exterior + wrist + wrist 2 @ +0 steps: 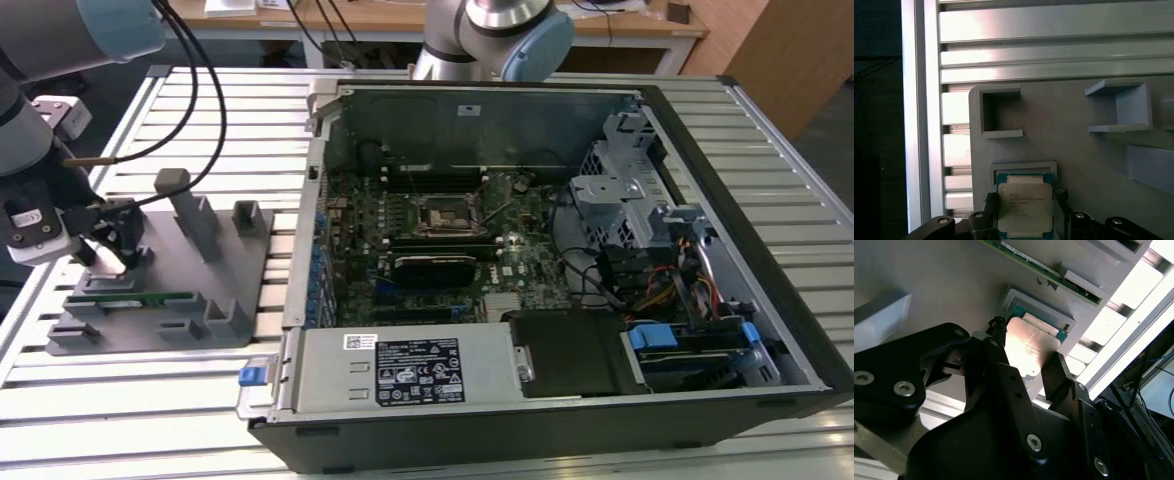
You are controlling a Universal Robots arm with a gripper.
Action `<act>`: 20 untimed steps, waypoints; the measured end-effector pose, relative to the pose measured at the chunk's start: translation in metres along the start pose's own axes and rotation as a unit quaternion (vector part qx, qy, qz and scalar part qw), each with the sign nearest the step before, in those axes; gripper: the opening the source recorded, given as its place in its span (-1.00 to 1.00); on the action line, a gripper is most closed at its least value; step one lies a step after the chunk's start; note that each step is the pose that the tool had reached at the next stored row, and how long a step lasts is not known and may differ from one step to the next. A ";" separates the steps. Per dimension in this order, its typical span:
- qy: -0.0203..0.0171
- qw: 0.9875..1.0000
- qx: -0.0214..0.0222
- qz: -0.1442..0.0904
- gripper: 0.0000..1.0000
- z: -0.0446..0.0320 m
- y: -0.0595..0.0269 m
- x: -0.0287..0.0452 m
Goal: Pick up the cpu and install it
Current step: 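Pick up the cpu and move it towards the insertion slot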
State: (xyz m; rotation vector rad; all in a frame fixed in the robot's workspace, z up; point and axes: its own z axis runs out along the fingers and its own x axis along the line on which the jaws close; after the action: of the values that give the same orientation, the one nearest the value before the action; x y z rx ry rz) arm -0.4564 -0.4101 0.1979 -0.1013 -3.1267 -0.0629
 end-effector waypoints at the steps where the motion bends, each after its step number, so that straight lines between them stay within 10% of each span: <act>1: 0.000 1.000 0.000 0.000 0.06 -0.0006 0.0000 0.0000; 20: 0.000 1.000 0.000 0.000 0.06 -0.0050 0.0004 0.0000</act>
State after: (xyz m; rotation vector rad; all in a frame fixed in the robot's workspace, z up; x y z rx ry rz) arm -0.4564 -0.4099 0.2029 -0.1012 -3.1268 -0.0631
